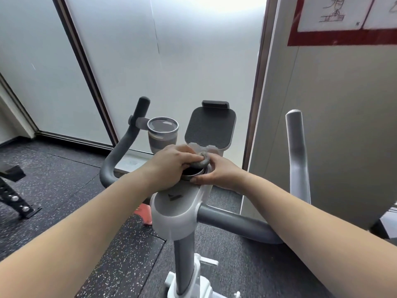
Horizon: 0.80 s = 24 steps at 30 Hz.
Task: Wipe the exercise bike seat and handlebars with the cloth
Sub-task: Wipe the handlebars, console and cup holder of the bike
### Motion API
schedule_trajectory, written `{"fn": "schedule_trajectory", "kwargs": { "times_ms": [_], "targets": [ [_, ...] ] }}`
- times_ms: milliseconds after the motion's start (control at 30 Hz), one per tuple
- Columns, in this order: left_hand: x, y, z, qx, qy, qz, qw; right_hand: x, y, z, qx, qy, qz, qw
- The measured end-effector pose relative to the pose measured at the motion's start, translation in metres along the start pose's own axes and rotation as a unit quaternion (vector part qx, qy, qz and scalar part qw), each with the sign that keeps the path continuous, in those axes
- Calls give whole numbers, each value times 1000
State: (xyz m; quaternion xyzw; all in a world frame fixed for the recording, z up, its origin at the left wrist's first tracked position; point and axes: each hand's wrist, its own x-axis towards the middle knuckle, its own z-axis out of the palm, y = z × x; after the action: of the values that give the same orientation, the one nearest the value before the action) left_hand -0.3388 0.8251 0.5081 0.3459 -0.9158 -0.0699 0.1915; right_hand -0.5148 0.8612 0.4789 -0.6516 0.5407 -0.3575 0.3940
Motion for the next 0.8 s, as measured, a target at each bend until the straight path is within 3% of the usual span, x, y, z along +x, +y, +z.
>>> {"fn": "schedule_trajectory", "kwargs": {
  "times_ms": [100, 233, 333, 400, 533, 800],
  "targets": [
    [-9, -2, -11, 39, -17, 5, 999, 1, 1, -1, -7, 9, 17, 1000],
    [-18, -10, -31, -12, -50, -28, 998, 1, 1, -2, -18, 3, 19, 1000],
    [-11, -14, -29, -55, 57, -91, 993, 2, 1, -2, -24, 4, 19, 1000],
    [-3, -7, -19, -57, 84, -103, 990, 2, 1, -1, -24, 5, 19, 1000],
    [6, 5, 3, -27, 12, -48, 998, -2, -2, -3, 25, -8, 7, 1000],
    [-3, 14, -12, 12, -36, -7, 999, -4, -3, -4, 21, -1, 21, 1000]
  ]
}}
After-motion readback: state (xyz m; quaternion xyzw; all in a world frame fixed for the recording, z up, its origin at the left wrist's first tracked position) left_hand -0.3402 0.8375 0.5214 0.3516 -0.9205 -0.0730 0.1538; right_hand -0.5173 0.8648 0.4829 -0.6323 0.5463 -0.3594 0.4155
